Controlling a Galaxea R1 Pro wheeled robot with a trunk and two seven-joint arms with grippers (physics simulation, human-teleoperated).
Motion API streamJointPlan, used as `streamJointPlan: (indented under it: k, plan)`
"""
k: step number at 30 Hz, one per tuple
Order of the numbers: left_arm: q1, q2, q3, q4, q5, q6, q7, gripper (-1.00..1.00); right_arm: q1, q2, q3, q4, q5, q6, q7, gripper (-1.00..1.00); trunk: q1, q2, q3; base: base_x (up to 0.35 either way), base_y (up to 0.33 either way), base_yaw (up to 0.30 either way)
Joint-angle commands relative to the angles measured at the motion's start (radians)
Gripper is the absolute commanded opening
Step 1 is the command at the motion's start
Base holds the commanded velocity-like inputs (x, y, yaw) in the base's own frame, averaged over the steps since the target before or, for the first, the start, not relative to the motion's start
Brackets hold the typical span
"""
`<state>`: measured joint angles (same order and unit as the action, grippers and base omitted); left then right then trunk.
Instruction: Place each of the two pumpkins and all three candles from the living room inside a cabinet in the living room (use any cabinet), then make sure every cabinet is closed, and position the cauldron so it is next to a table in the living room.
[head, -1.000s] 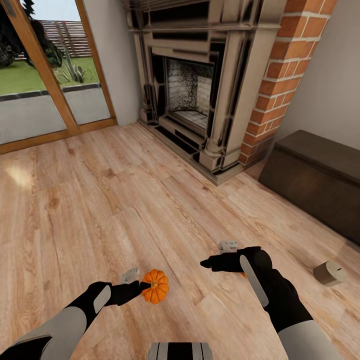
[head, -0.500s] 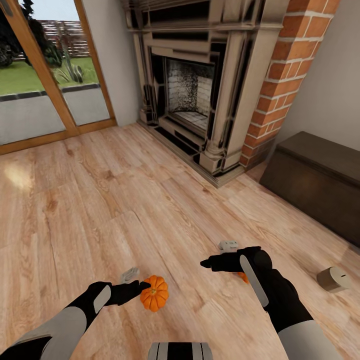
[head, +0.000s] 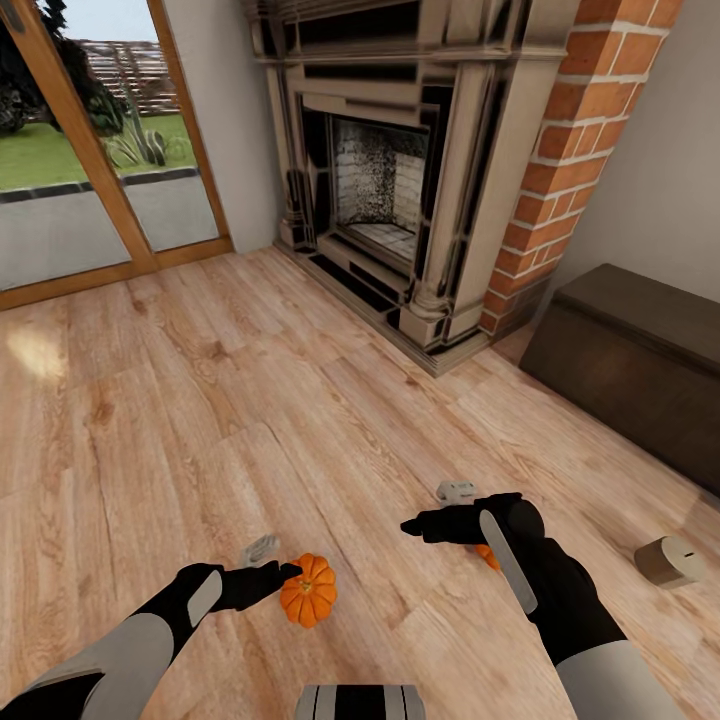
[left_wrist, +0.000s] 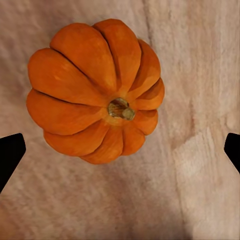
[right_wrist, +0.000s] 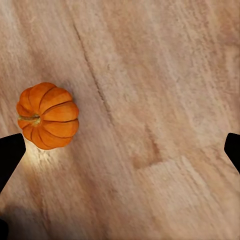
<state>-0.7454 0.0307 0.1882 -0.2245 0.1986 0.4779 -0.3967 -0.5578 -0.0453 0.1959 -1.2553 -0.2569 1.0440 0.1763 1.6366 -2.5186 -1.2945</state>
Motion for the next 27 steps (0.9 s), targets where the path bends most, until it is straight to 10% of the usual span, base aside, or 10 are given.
streamJointPlan:
  k: [1,27]
  plan:
    - [0.0,0.0,0.002,-0.001,0.008,0.009,-0.001,1.0,-0.001,-0.001,0.001,-0.001,0.002,0.003,0.003,1.0,0.0,0.0,-0.001,0.0,0.0,0.0]
    - [0.0,0.0,0.001,0.001,0.005,0.007,-0.005,1.0,-0.001,-0.001,0.003,-0.001,0.002,0.003,0.003,1.0,0.007,-0.004,-0.059,0.0,0.0,0.0]
